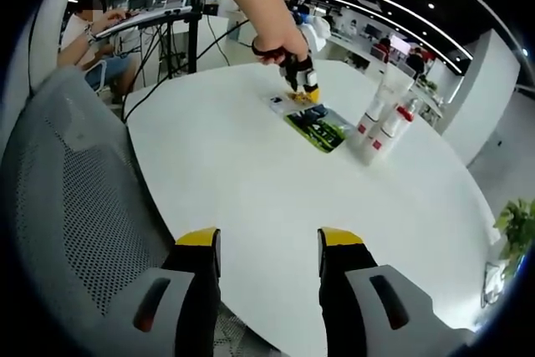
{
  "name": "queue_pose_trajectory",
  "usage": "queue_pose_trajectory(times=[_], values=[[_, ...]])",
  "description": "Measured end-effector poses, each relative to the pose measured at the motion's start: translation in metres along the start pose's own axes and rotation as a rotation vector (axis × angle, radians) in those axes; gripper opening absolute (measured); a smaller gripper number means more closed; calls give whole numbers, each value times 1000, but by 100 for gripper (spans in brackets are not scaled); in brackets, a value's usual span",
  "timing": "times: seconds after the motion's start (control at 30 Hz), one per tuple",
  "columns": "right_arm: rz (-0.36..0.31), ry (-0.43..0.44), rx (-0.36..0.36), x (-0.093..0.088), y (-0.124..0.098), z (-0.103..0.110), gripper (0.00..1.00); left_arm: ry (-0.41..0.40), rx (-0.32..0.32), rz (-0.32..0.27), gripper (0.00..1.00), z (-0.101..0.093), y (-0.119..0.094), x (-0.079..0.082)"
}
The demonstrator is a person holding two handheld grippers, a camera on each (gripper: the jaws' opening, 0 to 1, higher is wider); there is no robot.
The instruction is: Arrange the skincare products in the storage area until every visible bottle or jar stands upright without overlapping.
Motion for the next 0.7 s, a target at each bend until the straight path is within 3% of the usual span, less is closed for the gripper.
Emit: queue_pose_trajectory(times=[0.23, 0.33, 0.4, 0.53, 0.7], values=[[-6, 1, 2, 1, 0, 0, 44, -44, -5, -36, 48, 4, -11, 6], [-11, 2, 3, 2, 0, 0, 44, -57, -21, -95, 48, 2, -24, 13], [-20, 6, 2, 3, 0, 0, 45, -83, -58, -176, 48, -2, -39, 19], [-40, 15, 5, 6, 0, 0, 46, -78, -107, -261, 48, -7, -66, 22], [-85, 44, 11, 12, -2, 1, 48, -69, -152, -355, 48, -9, -118, 7]])
Point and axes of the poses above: the point that each gripper's makers call its tool centre point, and the gripper's own axes: y roughly forward along the fingers, z roughly to its left, x roughly out of its top, the point moved 6 cm from there along -y, roughly backward along the fingers, and after that the axes turned 11 degrees about -z, right-handed, at the moved point
